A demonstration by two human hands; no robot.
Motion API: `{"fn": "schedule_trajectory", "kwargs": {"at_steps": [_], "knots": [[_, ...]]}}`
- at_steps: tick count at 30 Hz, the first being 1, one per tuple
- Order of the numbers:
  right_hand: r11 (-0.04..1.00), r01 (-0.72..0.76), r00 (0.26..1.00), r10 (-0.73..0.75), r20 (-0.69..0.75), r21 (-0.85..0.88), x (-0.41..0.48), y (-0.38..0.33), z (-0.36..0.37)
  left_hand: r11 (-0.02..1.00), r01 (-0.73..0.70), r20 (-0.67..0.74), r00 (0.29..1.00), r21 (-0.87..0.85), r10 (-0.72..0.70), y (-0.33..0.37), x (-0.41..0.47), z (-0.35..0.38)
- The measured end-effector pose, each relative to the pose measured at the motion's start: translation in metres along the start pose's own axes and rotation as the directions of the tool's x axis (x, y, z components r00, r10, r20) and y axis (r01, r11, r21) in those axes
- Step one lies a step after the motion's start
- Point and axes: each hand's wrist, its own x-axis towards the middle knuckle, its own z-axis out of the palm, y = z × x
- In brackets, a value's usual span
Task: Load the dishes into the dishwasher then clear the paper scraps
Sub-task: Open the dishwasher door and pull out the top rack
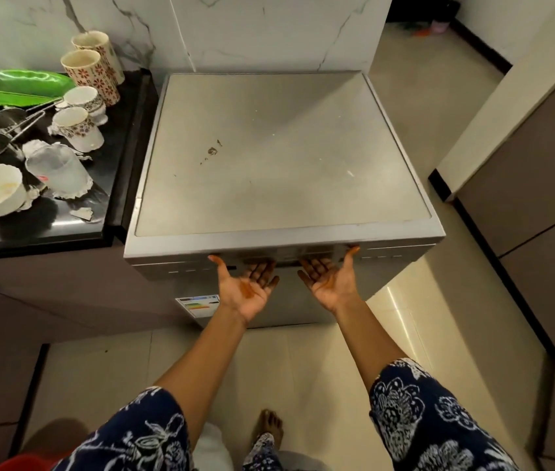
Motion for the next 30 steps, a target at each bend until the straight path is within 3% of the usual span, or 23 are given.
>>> {"fn": "schedule_trajectory", "kwargs": {"at_steps": [7,17,21,24,30], "knots": [[0.999,0.026,0.998,-0.028,-0.061,-0.03,0.005,0.005,0.002,0.992,-0.038,-0.083,0.995,0.122,0.048,-0.003,0.005,0.004],[0.998,0.009,0.987,-0.02,-0.161,-0.066,0.022,0.007,-0.005,0.999,0.017,-0.145,0.989,0.042,-0.011,-0.004,0.013,0.003],[0.998,-0.028,0.999,0.026,-0.043,-0.047,0.024,0.004,-0.019,0.991,0.021,-0.05,0.998,-0.135,-0.028,-0.003,0.015,-0.007],[0.998,-0.033,0.999,0.032,0.027,0.048,0.024,0.005,-0.015,0.974,-0.011,-0.068,0.998,-0.226,-0.005,-0.003,0.018,-0.006],[0.988,-0.002,0.999,-0.005,0.043,0.157,0.015,0.01,0.002,0.977,-0.048,-0.073,0.997,-0.206,0.033,-0.003,0.01,0.008]]}}
